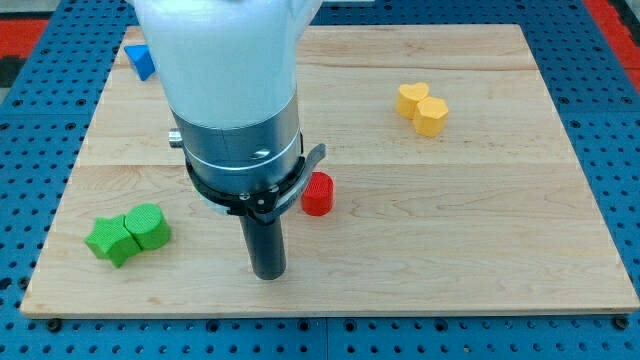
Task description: Move your hand to the bottom of the yellow hexagon
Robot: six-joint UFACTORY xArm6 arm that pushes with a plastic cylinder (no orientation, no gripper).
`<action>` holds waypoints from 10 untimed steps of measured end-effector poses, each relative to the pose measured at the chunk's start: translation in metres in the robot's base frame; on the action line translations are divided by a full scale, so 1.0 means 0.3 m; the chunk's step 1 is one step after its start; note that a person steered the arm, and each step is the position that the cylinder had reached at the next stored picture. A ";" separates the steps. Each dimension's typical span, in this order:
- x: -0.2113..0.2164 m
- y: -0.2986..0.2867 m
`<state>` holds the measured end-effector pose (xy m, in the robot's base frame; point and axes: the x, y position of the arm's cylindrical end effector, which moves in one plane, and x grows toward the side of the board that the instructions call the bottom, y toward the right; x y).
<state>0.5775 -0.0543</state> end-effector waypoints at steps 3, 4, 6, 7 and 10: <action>0.010 0.119; 0.010 0.161; 0.010 0.280; 0.001 0.379; -0.094 0.533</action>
